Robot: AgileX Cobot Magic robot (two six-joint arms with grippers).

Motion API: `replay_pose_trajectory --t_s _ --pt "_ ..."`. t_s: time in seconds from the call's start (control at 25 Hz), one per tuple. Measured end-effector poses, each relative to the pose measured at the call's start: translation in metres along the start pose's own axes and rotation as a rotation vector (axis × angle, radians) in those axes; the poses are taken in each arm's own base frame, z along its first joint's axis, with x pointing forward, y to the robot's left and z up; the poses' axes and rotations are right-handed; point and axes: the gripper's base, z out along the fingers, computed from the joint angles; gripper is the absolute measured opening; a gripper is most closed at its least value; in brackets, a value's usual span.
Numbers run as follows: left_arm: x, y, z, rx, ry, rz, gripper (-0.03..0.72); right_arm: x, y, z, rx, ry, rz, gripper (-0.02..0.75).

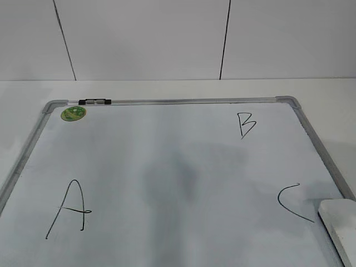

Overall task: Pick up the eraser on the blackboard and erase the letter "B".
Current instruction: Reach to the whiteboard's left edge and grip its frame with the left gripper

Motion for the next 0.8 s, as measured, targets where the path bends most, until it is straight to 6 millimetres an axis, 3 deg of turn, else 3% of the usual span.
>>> replay_pose_trajectory --t_s 0.28,0.52,0.8 --pt "-0.023 0.004 0.046 -0.008 -0.008 -0.008 0.226 0.000 0.002 0.000 -0.024 0.000 0.008 0.531" --pt "-0.028 0.006 0.076 -0.011 0.041 -0.014 0.226 0.000 0.002 0.000 -0.026 0.001 0.009 0.532" --pt "-0.029 0.006 0.090 0.003 0.070 0.002 0.226 0.000 0.002 0.000 -0.026 0.001 0.009 0.531"
